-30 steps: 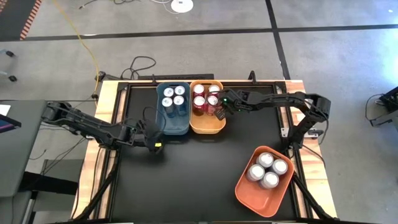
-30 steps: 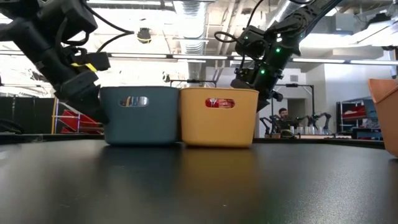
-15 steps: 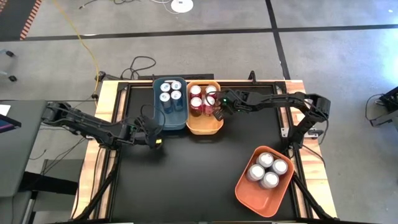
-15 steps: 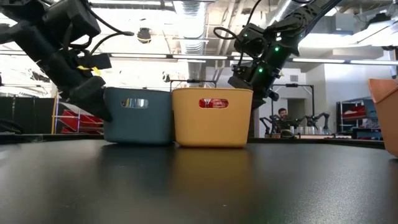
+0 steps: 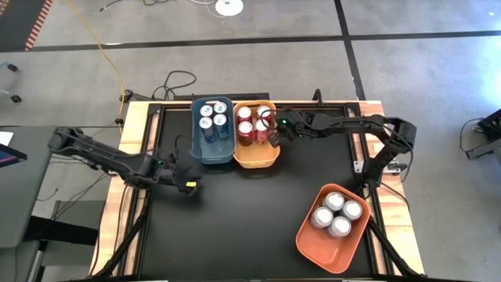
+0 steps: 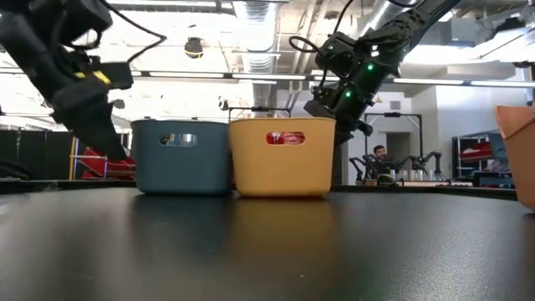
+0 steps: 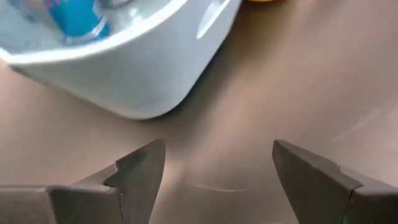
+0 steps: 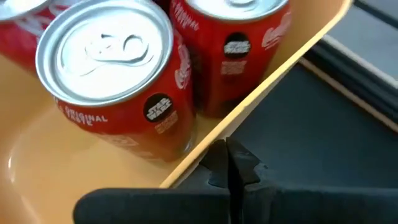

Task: Sort soda cans
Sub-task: Adjust the bins, then move the orange bin from the bottom right of the table to beside the yellow bin

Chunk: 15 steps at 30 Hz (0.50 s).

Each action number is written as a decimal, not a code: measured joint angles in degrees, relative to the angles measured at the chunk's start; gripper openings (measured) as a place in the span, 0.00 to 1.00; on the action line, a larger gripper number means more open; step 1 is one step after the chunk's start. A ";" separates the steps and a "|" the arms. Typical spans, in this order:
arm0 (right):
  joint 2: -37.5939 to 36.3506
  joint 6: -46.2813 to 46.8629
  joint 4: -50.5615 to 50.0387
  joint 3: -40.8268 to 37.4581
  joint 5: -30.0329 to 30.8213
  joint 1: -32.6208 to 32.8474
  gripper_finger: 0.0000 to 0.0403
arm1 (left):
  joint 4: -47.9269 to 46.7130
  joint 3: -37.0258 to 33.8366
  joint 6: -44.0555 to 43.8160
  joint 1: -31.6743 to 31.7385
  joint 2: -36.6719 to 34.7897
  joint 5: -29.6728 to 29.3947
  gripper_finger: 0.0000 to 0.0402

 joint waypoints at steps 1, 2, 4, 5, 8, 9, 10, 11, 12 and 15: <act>-0.25 -0.18 -0.28 0.00 0.12 -0.09 0.01 | 0.05 0.00 -0.08 -0.47 -1.04 -0.10 0.72; -0.84 -0.20 -1.27 0.00 0.29 -0.13 0.01 | 0.03 0.00 -0.10 -1.01 -2.19 -0.18 0.72; -2.62 -0.24 -2.94 0.03 1.76 0.15 0.01 | 0.02 -0.02 -0.13 -2.16 -4.21 -0.69 0.72; -3.94 -0.24 -4.05 0.13 3.03 0.34 0.01 | 0.02 -0.02 -0.13 -2.77 -5.10 -1.30 0.72; -8.68 -0.22 -7.78 0.13 6.15 1.52 0.01 | 0.05 -0.03 -0.26 -4.73 -6.92 -2.89 0.72; -10.54 -0.09 -9.20 0.13 6.24 2.12 0.01 | 0.07 -0.04 -0.45 -5.41 -7.34 -3.81 0.72; -12.53 0.49 -10.92 0.13 6.23 2.89 0.01 | 0.11 -0.05 -1.08 -6.07 -7.63 -5.62 0.72; -14.40 1.48 -13.04 0.13 6.20 3.99 0.01 | 0.18 -0.06 -1.86 -6.77 -7.68 -7.33 0.72; -16.16 2.68 -15.15 0.13 5.83 5.17 0.01 | 0.22 -0.07 -2.42 -7.45 -7.65 -9.00 0.72; -19.29 4.50 -21.60 0.13 0.84 9.64 0.01 | 0.53 -0.09 -3.08 -9.29 -7.12 -12.49 0.72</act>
